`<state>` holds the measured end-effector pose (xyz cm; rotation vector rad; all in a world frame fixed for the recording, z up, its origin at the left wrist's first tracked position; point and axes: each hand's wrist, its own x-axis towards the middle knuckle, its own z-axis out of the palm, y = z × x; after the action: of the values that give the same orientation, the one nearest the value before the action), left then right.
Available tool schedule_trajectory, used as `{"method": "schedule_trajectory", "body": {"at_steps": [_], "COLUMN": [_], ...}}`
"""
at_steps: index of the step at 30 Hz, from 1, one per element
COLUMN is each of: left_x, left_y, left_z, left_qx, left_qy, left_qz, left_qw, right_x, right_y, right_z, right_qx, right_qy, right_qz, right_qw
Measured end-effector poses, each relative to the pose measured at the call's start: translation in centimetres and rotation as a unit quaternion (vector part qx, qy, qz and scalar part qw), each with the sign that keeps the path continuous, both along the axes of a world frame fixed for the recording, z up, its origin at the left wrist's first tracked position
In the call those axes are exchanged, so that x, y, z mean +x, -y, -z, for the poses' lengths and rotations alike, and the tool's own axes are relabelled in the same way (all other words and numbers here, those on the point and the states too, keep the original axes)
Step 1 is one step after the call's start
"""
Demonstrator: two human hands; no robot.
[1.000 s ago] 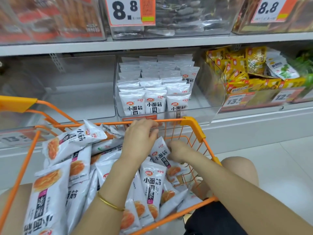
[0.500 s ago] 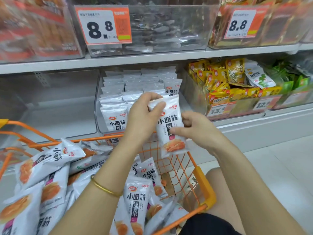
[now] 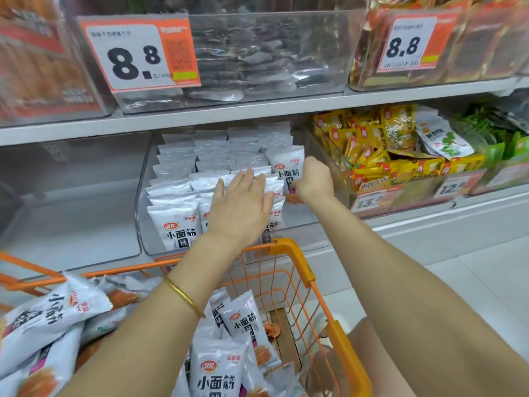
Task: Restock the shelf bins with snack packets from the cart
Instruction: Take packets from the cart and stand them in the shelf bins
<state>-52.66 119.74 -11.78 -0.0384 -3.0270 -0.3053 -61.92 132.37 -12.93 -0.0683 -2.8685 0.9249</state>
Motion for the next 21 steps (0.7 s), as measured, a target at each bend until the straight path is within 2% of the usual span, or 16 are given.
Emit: {"method": "schedule_trajectory", "body": {"at_steps": [3, 11, 16, 21], "left_x": [0.1, 0.1, 0.2, 1.2], "left_y": [0.0, 0.1, 0.1, 0.4], "left_z": [0.3, 0.6, 0.6, 0.2], "left_qx": [0.010, 0.022, 0.032, 0.052], "left_qy": [-0.012, -0.016, -0.020, -0.069], "left_qz": [0.000, 0.002, 0.002, 0.010], "left_qw": [1.000, 1.000, 0.999, 0.996], "right_x": [-1.6, -3.5, -3.4, -1.8], "right_y": [0.3, 1.5, 1.7, 1.2], "right_z": [1.7, 2.7, 2.9, 2.2], "right_qx": [-0.058, -0.191, -0.142, -0.123], "right_qy": [0.043, 0.089, 0.101, 0.108], "right_qz": [0.011, 0.036, 0.030, 0.026], "right_qw": [0.997, 0.977, 0.984, 0.986]}}
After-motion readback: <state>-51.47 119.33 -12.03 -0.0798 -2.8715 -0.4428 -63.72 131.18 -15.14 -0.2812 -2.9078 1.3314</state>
